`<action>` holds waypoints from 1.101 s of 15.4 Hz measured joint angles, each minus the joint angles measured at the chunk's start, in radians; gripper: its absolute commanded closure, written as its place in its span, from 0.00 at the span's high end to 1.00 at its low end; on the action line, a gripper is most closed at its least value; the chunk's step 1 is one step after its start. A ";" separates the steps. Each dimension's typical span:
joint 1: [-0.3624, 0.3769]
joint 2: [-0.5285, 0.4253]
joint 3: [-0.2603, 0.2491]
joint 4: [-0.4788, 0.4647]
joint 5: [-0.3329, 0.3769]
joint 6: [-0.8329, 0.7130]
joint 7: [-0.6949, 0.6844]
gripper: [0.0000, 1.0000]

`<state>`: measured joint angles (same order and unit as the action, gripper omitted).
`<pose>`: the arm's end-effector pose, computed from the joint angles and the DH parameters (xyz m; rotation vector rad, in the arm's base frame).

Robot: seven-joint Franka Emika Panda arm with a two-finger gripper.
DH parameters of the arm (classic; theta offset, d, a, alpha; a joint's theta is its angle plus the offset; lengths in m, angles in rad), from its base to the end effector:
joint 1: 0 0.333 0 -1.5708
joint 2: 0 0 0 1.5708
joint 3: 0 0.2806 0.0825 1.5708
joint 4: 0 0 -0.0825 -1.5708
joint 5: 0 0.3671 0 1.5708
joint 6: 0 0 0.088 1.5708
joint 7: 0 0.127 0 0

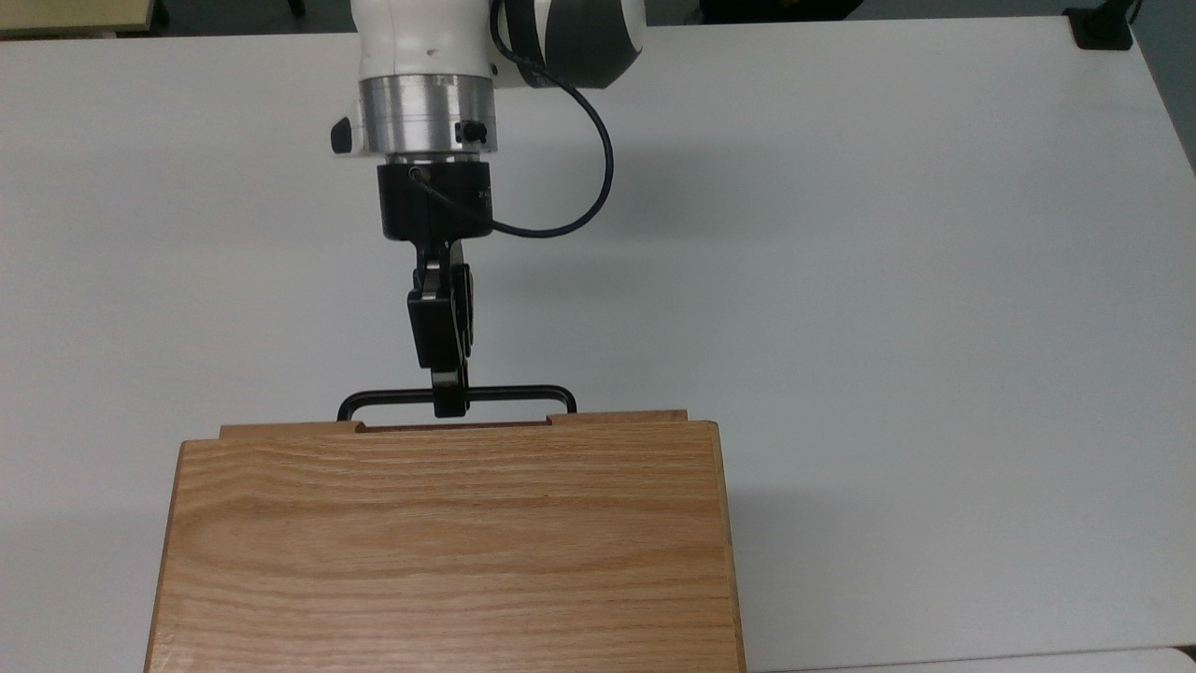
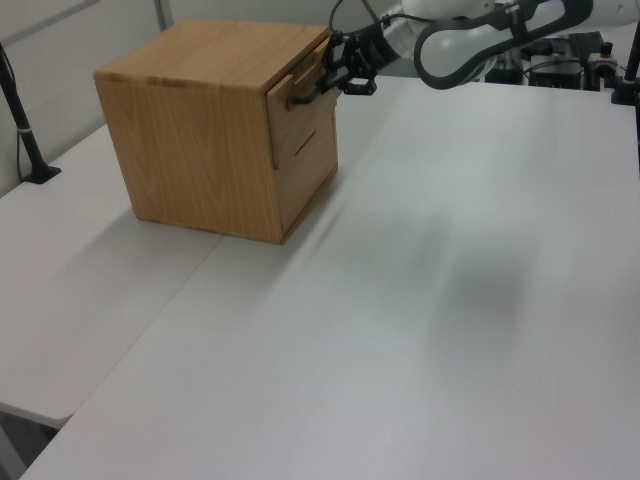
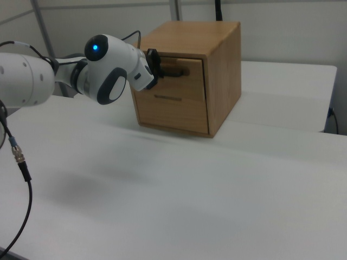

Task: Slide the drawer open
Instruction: 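Pull the handle straight out, sliding the upper drawer out of the cabinet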

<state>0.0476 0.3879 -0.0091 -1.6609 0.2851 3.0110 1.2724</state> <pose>0.6998 0.0080 0.4631 -1.6874 1.5641 -0.8171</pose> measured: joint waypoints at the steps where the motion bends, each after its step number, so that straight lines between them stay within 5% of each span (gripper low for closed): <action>1: 0.000 -0.019 0.000 -0.025 0.000 0.000 0.000 0.00; 8: 0.000 -0.207 0.000 -0.265 0.000 0.004 0.000 0.00; 17: -0.002 -0.366 0.000 -0.459 0.000 0.006 0.000 0.00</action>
<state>0.0461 0.0218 -0.0086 -2.1202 0.2851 3.0167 1.2724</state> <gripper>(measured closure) 0.837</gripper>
